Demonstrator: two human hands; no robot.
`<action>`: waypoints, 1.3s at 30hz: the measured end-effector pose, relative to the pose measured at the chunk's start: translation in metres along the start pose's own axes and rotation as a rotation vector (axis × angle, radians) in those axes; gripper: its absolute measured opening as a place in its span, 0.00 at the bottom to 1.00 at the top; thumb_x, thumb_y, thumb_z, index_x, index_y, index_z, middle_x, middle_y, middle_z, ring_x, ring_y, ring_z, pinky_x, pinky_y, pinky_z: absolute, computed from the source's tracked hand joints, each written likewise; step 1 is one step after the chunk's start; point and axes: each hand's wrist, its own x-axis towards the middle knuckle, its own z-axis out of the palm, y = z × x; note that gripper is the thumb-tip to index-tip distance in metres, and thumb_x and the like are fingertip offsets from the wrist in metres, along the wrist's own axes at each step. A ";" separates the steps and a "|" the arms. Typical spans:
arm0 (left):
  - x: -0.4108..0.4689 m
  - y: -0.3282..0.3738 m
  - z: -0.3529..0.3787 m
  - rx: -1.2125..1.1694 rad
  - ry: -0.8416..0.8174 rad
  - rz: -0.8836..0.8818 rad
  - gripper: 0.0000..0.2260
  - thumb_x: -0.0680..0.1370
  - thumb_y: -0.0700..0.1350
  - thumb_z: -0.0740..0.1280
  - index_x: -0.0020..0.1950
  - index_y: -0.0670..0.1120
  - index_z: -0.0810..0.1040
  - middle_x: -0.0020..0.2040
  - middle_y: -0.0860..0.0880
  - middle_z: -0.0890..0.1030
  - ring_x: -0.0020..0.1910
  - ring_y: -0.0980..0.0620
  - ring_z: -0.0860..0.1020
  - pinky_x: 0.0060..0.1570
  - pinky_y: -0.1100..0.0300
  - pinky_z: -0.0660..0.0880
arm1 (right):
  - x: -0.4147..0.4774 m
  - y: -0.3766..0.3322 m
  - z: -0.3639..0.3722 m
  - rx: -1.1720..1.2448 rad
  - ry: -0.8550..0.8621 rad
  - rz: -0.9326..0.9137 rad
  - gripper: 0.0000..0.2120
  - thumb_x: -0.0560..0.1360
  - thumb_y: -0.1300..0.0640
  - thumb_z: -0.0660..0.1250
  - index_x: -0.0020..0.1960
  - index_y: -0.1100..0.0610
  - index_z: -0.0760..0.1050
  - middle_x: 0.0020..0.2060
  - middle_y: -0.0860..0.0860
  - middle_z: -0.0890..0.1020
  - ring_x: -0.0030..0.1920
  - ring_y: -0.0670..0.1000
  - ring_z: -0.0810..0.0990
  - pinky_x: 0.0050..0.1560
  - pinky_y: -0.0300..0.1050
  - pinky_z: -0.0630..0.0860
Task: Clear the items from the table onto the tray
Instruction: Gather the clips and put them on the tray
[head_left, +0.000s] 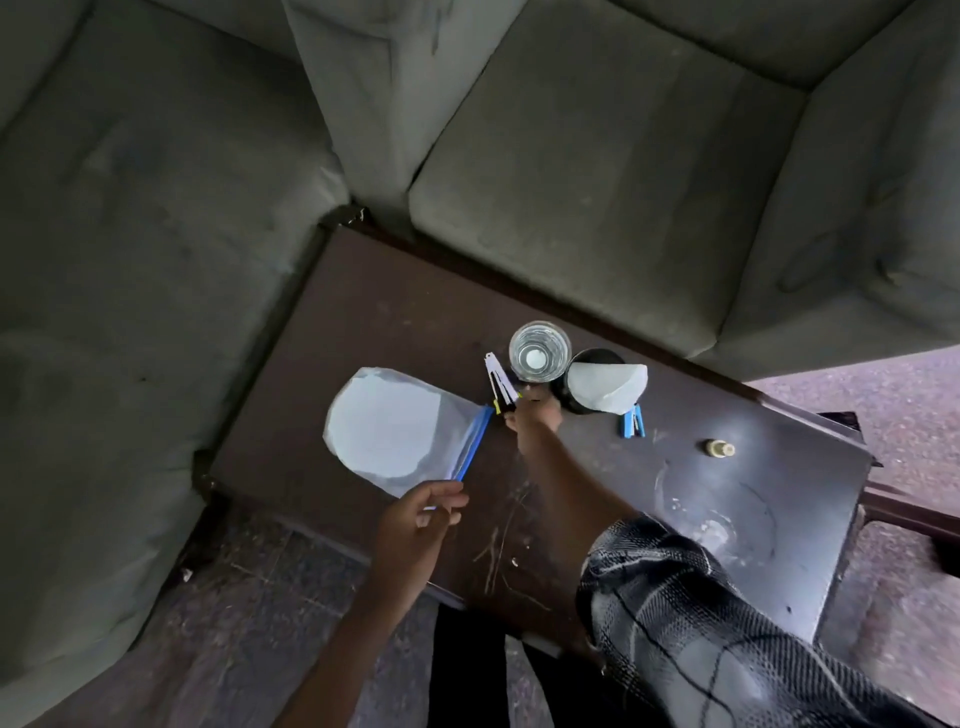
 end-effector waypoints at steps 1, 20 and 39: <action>0.000 0.000 -0.002 0.020 -0.003 -0.003 0.08 0.74 0.41 0.62 0.48 0.50 0.78 0.45 0.53 0.83 0.40 0.62 0.82 0.38 0.72 0.74 | -0.006 -0.001 -0.007 0.006 -0.014 0.005 0.11 0.76 0.61 0.60 0.54 0.62 0.78 0.45 0.57 0.80 0.46 0.58 0.81 0.52 0.55 0.80; 0.006 0.039 0.078 -0.349 -0.197 -0.427 0.16 0.78 0.49 0.63 0.63 0.43 0.74 0.58 0.47 0.81 0.51 0.50 0.80 0.47 0.57 0.76 | -0.152 0.029 -0.168 0.206 -0.413 -0.128 0.05 0.74 0.71 0.64 0.44 0.66 0.79 0.28 0.53 0.81 0.27 0.46 0.81 0.30 0.38 0.80; -0.015 0.037 0.100 -0.340 -0.034 -0.286 0.06 0.79 0.47 0.62 0.51 0.46 0.76 0.46 0.49 0.84 0.45 0.50 0.81 0.38 0.59 0.75 | -0.002 0.032 -0.175 -0.912 -0.159 -0.328 0.17 0.78 0.55 0.57 0.65 0.55 0.72 0.69 0.55 0.61 0.69 0.58 0.60 0.63 0.58 0.70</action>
